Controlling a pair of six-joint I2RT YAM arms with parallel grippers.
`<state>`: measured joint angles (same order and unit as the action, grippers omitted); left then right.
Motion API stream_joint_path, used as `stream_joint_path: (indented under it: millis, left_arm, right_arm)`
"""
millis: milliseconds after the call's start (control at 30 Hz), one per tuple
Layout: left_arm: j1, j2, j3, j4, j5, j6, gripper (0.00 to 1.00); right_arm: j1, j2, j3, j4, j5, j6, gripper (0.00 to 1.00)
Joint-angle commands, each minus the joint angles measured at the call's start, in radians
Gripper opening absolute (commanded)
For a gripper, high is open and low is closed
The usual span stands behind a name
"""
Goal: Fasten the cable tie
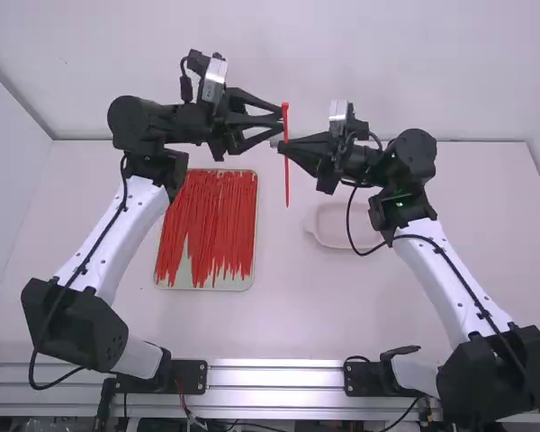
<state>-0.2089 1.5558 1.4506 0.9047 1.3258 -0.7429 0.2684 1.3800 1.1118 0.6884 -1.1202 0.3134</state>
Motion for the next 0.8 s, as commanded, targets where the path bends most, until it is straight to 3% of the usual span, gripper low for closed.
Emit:
stream_joint_path:
  millis: [0, 133, 233, 667, 767]
  left_arm:
    - [-0.016, -0.002, 0.026, -0.050, -0.048, 0.077, 0.29]
    - [-0.012, -0.002, 0.026, -0.084, -0.067, 0.089, 0.24]
    - [-0.020, -0.002, 0.026, -0.087, -0.071, 0.115, 0.14]
    - [-0.026, -0.002, 0.026, -0.066, -0.078, 0.105, 0.15]
    - [-0.029, -0.002, 0.026, -0.056, -0.075, 0.104, 0.08]
  right_arm:
    - [0.000, 0.008, 0.033, 0.003, -0.005, 0.005, 0.00]
    - [0.000, 0.008, 0.033, 0.004, -0.005, 0.005, 0.00]
    - [0.000, 0.008, 0.033, -0.006, -0.003, 0.004, 0.00]
    - [0.000, 0.008, 0.033, -0.022, 0.018, 0.005, 0.00]
    - [0.000, 0.008, 0.033, -0.022, 0.018, 0.005, 0.00]
